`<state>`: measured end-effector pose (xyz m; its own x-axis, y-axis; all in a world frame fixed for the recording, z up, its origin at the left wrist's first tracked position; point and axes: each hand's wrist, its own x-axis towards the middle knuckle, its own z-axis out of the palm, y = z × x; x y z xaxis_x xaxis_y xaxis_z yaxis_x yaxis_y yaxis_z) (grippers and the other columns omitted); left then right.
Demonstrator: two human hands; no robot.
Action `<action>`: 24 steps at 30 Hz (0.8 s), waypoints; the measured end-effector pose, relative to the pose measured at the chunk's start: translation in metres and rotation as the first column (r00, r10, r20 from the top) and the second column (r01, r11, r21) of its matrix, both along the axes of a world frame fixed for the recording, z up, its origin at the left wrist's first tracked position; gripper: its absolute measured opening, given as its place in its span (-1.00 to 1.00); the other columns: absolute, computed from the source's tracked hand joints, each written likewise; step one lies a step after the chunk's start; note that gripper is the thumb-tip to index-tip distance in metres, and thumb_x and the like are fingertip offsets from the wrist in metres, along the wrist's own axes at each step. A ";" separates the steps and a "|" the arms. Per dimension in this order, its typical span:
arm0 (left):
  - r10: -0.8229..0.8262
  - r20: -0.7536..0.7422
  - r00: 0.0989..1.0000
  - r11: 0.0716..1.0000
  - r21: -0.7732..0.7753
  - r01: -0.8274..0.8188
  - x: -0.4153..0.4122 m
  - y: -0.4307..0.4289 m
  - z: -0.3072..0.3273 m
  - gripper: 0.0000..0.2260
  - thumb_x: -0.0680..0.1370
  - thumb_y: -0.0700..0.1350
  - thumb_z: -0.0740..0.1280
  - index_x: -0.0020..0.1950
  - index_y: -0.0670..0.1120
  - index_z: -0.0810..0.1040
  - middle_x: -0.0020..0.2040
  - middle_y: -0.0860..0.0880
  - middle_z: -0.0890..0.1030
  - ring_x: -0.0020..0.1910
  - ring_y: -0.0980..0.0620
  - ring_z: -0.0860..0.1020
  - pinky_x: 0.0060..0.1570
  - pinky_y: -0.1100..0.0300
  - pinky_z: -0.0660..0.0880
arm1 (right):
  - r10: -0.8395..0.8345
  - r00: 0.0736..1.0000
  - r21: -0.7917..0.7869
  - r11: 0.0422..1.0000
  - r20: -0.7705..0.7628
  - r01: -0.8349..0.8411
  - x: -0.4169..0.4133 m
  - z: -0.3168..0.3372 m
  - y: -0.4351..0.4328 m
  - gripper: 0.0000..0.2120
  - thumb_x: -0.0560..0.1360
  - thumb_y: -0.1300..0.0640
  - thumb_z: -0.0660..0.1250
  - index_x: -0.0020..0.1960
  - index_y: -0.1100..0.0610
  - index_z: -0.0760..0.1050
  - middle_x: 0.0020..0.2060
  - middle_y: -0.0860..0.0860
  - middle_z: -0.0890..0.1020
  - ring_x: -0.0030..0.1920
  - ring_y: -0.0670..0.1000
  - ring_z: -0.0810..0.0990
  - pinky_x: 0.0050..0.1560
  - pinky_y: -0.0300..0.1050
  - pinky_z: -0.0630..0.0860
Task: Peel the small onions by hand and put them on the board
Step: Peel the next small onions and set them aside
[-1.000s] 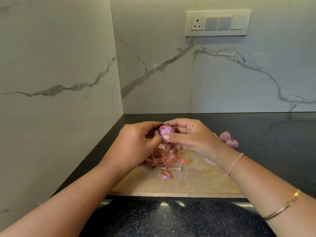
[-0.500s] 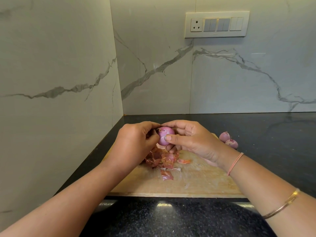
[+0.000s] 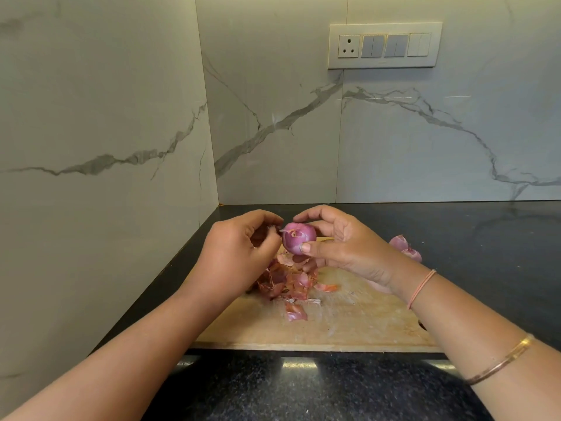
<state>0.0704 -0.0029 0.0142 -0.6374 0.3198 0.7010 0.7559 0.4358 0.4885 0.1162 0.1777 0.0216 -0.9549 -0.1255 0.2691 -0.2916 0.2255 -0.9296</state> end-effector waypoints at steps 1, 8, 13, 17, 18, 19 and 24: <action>-0.032 0.019 0.999 0.999 -0.003 0.032 0.000 0.001 0.000 -0.83 0.52 -0.04 0.28 0.03 0.05 0.63 -0.18 0.24 0.61 -0.18 0.33 0.56 -0.20 0.47 0.47 | -0.006 1.000 -0.005 1.000 0.002 0.006 0.000 0.000 0.001 -0.69 0.49 0.33 0.35 0.20 0.15 0.44 0.06 0.12 0.64 -0.09 0.10 0.66 -0.03 0.06 0.59; -0.239 0.096 0.966 0.967 0.112 0.228 -0.010 0.000 -0.003 -0.85 0.36 -0.03 0.42 -0.09 0.10 0.61 0.03 0.14 0.62 -0.01 0.22 0.60 0.04 0.32 0.53 | 0.040 0.999 -0.061 0.997 0.031 -0.038 -0.001 -0.001 0.000 -0.68 0.48 0.35 0.34 0.20 0.14 0.46 0.06 0.20 0.63 -0.09 0.05 0.61 -0.17 -0.18 0.56; -0.315 0.194 0.929 0.934 0.239 0.267 -0.010 0.005 -0.006 -0.92 0.43 -0.28 0.42 -0.19 -0.10 0.63 -0.05 0.09 0.65 -0.04 0.15 0.63 0.02 0.25 0.54 | -0.036 0.999 0.036 0.999 -0.040 0.037 -0.005 -0.005 -0.002 -0.68 0.40 0.20 0.47 0.12 0.08 0.49 0.02 0.10 0.67 0.05 0.13 0.64 0.03 0.02 0.57; -0.291 0.193 0.937 0.940 0.242 0.242 -0.008 0.010 -0.007 -0.94 0.47 -0.27 0.39 -0.15 -0.13 0.59 -0.10 0.08 0.65 -0.09 0.19 0.62 -0.01 0.30 0.54 | -0.060 0.996 0.048 0.997 -0.060 0.063 -0.006 -0.006 -0.004 -0.71 0.42 0.19 0.46 0.09 0.07 0.49 0.00 0.06 0.66 -0.01 0.13 0.64 0.04 0.08 0.57; -0.285 0.195 0.938 0.939 0.252 0.233 -0.007 0.011 -0.008 -0.95 0.48 -0.27 0.38 -0.14 -0.13 0.59 -0.12 0.09 0.65 -0.10 0.20 0.62 -0.03 0.31 0.54 | -0.057 0.996 0.049 0.997 -0.062 0.060 -0.006 -0.006 -0.005 -0.72 0.42 0.20 0.45 0.09 0.07 0.48 0.00 0.04 0.66 -0.06 0.07 0.64 -0.03 0.01 0.58; -0.275 0.197 0.941 0.940 0.260 0.220 -0.007 0.012 -0.008 -0.95 0.49 -0.27 0.38 -0.14 -0.13 0.58 -0.13 0.10 0.65 -0.12 0.22 0.61 -0.05 0.33 0.54 | -0.055 0.996 0.045 0.997 -0.065 0.058 -0.006 -0.006 -0.006 -0.73 0.43 0.21 0.44 0.09 0.07 0.47 -0.01 0.03 0.65 -0.09 0.01 0.62 -0.10 -0.08 0.57; -0.191 0.146 0.971 0.966 0.204 0.160 -0.003 0.013 -0.008 -0.94 0.51 -0.24 0.36 -0.14 -0.10 0.55 -0.14 0.13 0.64 -0.13 0.27 0.59 -0.12 0.37 0.53 | -0.096 0.991 0.082 0.991 -0.098 0.104 -0.009 -0.008 -0.008 -0.64 0.43 0.21 0.45 0.09 0.02 0.34 0.00 0.02 0.65 0.02 0.08 0.64 -0.01 -0.04 0.60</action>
